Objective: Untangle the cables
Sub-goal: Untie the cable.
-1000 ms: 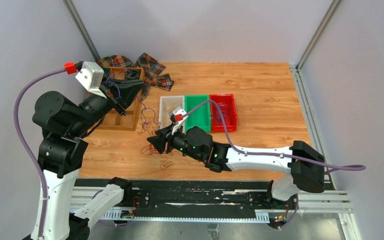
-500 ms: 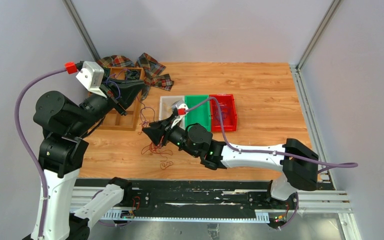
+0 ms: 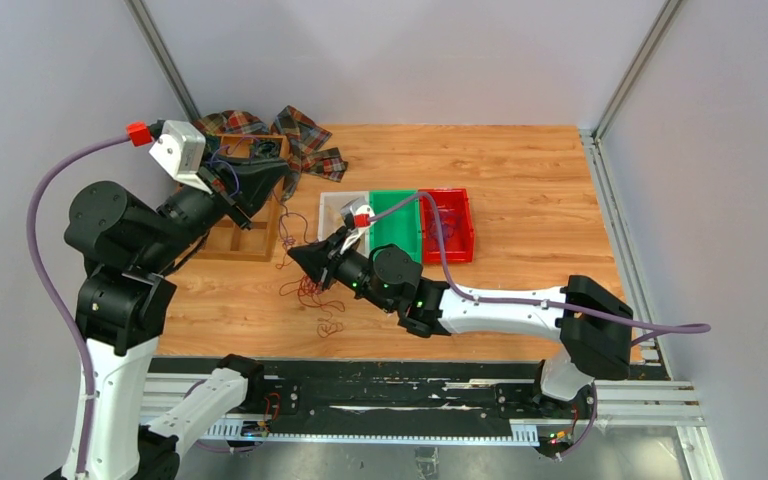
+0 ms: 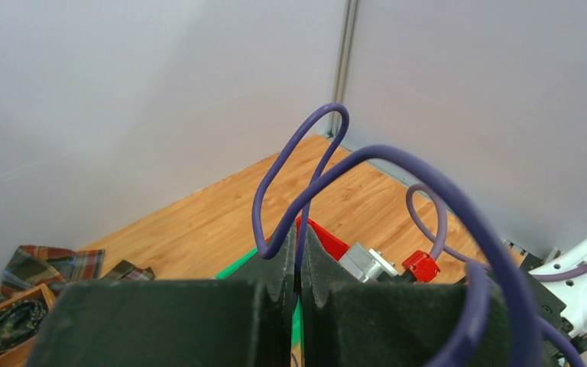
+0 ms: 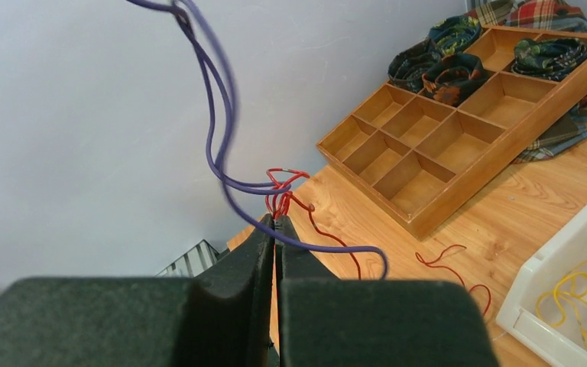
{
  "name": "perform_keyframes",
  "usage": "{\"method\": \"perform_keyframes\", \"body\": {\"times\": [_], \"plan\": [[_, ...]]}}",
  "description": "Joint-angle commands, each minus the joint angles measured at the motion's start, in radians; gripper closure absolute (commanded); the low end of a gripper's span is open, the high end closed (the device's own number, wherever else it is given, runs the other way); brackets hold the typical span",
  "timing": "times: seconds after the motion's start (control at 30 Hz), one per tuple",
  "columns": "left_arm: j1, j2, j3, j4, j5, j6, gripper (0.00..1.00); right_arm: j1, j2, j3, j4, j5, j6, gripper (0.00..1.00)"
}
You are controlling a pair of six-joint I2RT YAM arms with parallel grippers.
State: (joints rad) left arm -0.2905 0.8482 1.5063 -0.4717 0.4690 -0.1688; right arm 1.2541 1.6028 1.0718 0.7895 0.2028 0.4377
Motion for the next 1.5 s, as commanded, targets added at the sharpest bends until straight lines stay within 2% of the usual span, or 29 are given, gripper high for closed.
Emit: {"method": "perform_keyframes", "body": {"times": [0.0, 0.2, 0.5, 0.87, 1.07, 1.27, 1.33, 1.37, 1.47], "plan": [[-0.004, 0.007, 0.053, 0.039, -0.015, -0.004, 0.99, -0.013, -0.023, -0.036, 0.022, 0.014, 0.01, 1.0], [-0.004, 0.017, 0.09, 0.039, -0.019, -0.006, 0.99, -0.013, -0.055, -0.087, 0.019, 0.018, 0.008, 0.99], [-0.004, 0.064, 0.196, 0.044, -0.084, 0.104, 0.99, -0.012, -0.183, -0.262, -0.065, 0.024, 0.027, 0.99], [-0.004, 0.129, 0.297, 0.076, -0.191, 0.233, 0.99, 0.005, -0.402, -0.443, -0.296, 0.016, 0.104, 0.99], [-0.004, 0.152, 0.334, 0.133, -0.209, 0.265, 0.99, 0.007, -0.47, -0.45, -0.483, 0.043, 0.105, 0.99], [-0.004, 0.221, 0.46, 0.171, -0.194, 0.281, 0.99, 0.007, -0.491, -0.432, -0.598, 0.037, 0.054, 0.99], [-0.004, 0.24, 0.499, 0.18, -0.173, 0.272, 0.99, 0.007, -0.51, -0.417, -0.613, 0.038, 0.006, 0.93], [-0.004, 0.25, 0.518, 0.177, -0.161, 0.267, 0.99, 0.007, -0.521, -0.405, -0.632, 0.045, -0.02, 0.83], [-0.003, 0.259, 0.543, 0.162, -0.121, 0.242, 0.99, 0.002, -0.545, -0.34, -0.641, 0.094, -0.105, 0.42]]}}
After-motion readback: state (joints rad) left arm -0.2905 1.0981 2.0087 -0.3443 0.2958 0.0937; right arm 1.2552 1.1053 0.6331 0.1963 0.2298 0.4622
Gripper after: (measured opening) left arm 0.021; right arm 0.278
